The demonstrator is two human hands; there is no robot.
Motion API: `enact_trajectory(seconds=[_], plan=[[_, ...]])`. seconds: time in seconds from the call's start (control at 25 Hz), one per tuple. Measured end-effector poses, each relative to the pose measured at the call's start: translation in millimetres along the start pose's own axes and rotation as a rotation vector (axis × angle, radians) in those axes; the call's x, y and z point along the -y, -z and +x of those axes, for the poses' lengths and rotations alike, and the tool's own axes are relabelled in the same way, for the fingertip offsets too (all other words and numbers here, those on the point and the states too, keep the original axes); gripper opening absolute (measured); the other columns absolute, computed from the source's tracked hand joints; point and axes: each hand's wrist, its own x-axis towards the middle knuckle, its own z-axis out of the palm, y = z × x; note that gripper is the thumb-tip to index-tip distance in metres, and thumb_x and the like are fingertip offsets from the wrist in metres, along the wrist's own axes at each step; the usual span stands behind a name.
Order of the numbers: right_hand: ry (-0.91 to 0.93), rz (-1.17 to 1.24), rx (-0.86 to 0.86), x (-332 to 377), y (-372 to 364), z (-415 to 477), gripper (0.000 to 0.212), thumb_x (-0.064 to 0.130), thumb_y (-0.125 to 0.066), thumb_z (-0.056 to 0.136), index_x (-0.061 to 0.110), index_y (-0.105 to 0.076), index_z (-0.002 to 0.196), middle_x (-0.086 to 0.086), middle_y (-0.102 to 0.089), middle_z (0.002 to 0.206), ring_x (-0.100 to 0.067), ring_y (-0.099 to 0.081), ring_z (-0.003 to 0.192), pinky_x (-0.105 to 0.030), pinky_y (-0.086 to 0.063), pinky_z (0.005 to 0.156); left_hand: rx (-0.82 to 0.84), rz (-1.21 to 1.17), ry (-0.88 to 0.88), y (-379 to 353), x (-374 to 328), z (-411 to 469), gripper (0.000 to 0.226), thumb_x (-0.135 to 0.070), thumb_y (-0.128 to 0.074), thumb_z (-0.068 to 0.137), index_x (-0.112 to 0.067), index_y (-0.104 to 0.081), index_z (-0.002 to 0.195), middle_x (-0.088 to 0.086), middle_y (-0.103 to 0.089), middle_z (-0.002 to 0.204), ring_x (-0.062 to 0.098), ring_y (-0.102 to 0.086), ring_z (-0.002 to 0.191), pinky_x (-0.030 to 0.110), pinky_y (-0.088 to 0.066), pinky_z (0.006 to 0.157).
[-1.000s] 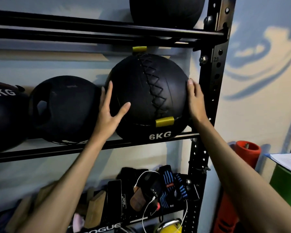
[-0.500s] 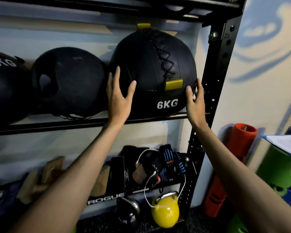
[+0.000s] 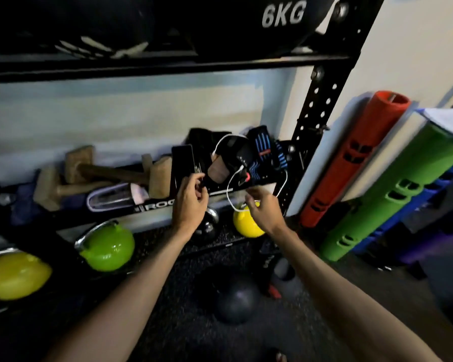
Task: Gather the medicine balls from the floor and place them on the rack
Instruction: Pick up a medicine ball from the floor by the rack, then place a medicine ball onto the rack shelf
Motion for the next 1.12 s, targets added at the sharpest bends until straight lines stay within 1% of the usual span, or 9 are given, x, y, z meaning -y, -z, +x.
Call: enact_trajectory(seconds=[0.16, 0.24, 0.36, 0.48, 0.6, 0.76, 0.92, 1.04, 1.12], plan=[[-0.142, -0.051, 0.194, -62, -44, -44, 0.019, 0.014, -0.059, 0.093, 0.006, -0.068, 0.108, -0.015, -0.074, 0.098, -0.032, -0.07, 0.093, -0.042, -0.056, 0.081, 0.164, 0.081, 0.253, -38, 47, -80, 0.019, -0.012, -0.063, 0.092, -0.016, -0.064, 0.111, 0.004, -0.065, 0.101, 0.016, -0.059, 0.07, 0.038, -0.054, 0.07], [-0.201, -0.067, 0.302, -100, -61, -66, 0.019, 0.018, -0.059, 0.092, 0.008, -0.066, 0.107, -0.014, -0.074, 0.1, -0.033, -0.07, 0.095, -0.043, -0.056, 0.081, 0.24, 0.139, 0.36, -63, 70, -121, 0.019, -0.011, -0.064, 0.091, -0.015, -0.066, 0.109, 0.006, -0.066, 0.101, 0.024, -0.065, 0.081, 0.038, -0.053, 0.074], [-0.292, -0.095, 0.448, -164, -80, -94, 0.021, 0.022, -0.057, 0.093, 0.009, -0.065, 0.108, -0.012, -0.073, 0.103, -0.034, -0.069, 0.099, -0.043, -0.055, 0.082, 0.362, 0.179, 0.567, -102, 99, -180, 0.019, -0.014, -0.062, 0.094, -0.015, -0.065, 0.113, 0.006, -0.07, 0.104, 0.026, -0.066, 0.097, 0.033, -0.048, 0.078], [-0.39, -0.138, 0.551, -238, -98, -117, 0.02, 0.025, -0.063, 0.094, 0.014, -0.065, 0.111, -0.007, -0.073, 0.102, -0.027, -0.067, 0.099, -0.036, -0.053, 0.082, 0.485, 0.171, 0.741, -155, 136, -235, 0.024, -0.019, -0.061, 0.096, -0.015, -0.061, 0.12, 0.008, -0.068, 0.109, 0.027, -0.065, 0.101, 0.031, -0.047, 0.077], [-0.43, -0.166, 0.604, -324, -126, -131, 0.024, 0.026, -0.062, 0.095, 0.013, -0.065, 0.114, -0.007, -0.073, 0.106, -0.026, -0.067, 0.101, -0.03, -0.047, 0.076, 0.522, 0.08, 0.89, -217, 184, -281, 0.039, -0.024, -0.066, 0.094, -0.012, -0.056, 0.129, 0.015, -0.064, 0.116, 0.029, -0.064, 0.102, 0.03, -0.047, 0.078], [-0.569, -0.153, 0.587, -442, -186, -143, 0.028, 0.02, -0.063, 0.096, 0.006, -0.06, 0.12, -0.014, -0.069, 0.116, -0.032, -0.064, 0.109, -0.03, -0.043, 0.081, 0.494, -0.035, 1.067, -285, 263, -325, 0.066, -0.043, -0.071, 0.089, -0.015, -0.045, 0.142, 0.012, -0.051, 0.136, 0.029, -0.054, 0.122, 0.036, -0.048, 0.095], [-0.746, -0.032, 0.484, -554, -255, -154, 0.037, 0.028, -0.062, 0.098, 0.002, -0.054, 0.124, -0.019, -0.064, 0.121, -0.035, -0.06, 0.115, -0.028, -0.04, 0.081, 0.394, -0.145, 1.136, -343, 361, -352, 0.076, -0.047, -0.073, 0.086, -0.016, -0.039, 0.148, 0.01, -0.042, 0.149, 0.029, -0.044, 0.136, 0.037, -0.042, 0.109], [-0.827, 0.084, 0.283, -611, -288, -157, 0.055, 0.041, -0.056, 0.099, 0.005, -0.047, 0.14, -0.021, -0.058, 0.134, -0.037, -0.054, 0.126, -0.036, -0.043, 0.1, 0.341, -0.19, 1.155, -376, 424, -356, 0.085, -0.056, -0.071, 0.084, -0.023, -0.032, 0.153, 0.006, -0.034, 0.158, 0.025, -0.037, 0.142, 0.039, -0.033, 0.117], [-0.869, 0.157, 0.218, -640, -306, -159, 0.063, 0.051, -0.051, 0.099, 0.012, -0.042, 0.147, -0.017, -0.053, 0.143, -0.036, -0.05, 0.132, -0.041, -0.04, 0.11, 0.312, -0.227, 1.158, -396, 458, -360, 0.091, -0.061, -0.069, 0.083, -0.028, -0.026, 0.156, 0.003, -0.029, 0.161, 0.023, -0.033, 0.145, 0.039, -0.03, 0.12]])
